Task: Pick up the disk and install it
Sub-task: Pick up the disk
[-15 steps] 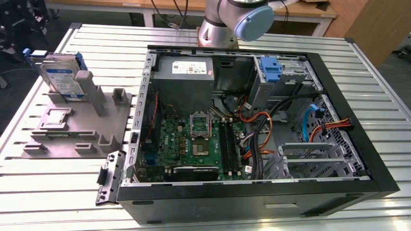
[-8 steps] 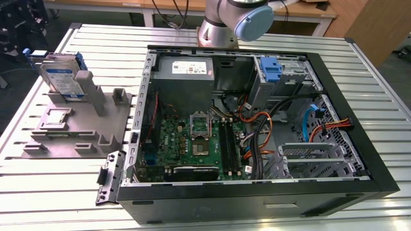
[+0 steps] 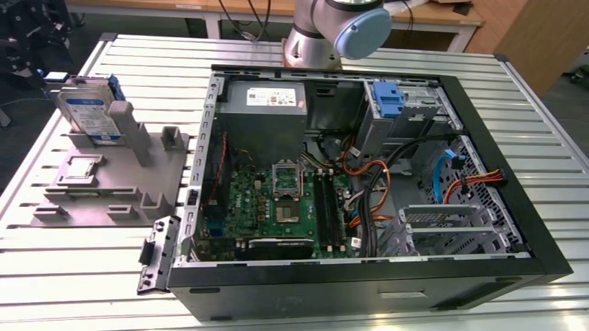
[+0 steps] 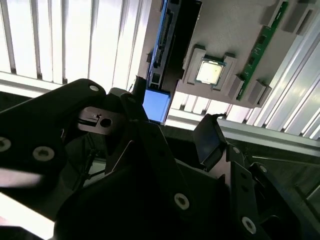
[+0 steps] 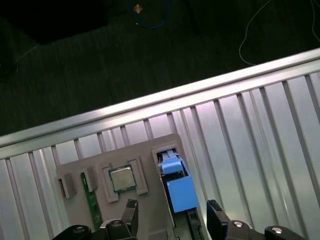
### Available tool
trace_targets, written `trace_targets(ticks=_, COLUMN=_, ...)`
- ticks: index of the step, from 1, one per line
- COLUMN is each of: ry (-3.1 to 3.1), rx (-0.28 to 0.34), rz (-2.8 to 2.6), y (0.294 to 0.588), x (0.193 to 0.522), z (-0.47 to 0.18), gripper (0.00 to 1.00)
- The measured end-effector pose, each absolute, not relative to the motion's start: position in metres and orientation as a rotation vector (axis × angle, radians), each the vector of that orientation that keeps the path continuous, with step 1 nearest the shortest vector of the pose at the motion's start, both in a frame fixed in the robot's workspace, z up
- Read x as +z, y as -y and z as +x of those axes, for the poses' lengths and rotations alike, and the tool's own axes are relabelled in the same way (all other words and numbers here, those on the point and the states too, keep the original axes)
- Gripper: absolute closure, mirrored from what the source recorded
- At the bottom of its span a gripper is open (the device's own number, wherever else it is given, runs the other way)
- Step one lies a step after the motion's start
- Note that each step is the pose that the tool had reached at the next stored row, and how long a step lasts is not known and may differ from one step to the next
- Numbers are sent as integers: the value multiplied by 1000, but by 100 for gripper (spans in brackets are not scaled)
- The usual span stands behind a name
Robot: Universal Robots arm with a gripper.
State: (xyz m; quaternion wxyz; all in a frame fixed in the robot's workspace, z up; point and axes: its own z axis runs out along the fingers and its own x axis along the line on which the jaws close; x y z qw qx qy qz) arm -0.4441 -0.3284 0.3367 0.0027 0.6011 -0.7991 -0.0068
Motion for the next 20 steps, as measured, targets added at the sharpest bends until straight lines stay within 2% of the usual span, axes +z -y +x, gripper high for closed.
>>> trace_targets(ticks=6, ry=2492, rx=9, rz=1944, y=328, x=336, z=-445, gripper=35)
trace_targets(ticks=20, ry=2494, rx=11, rz=1946, y=328, x=336, z=-445, gripper=35)
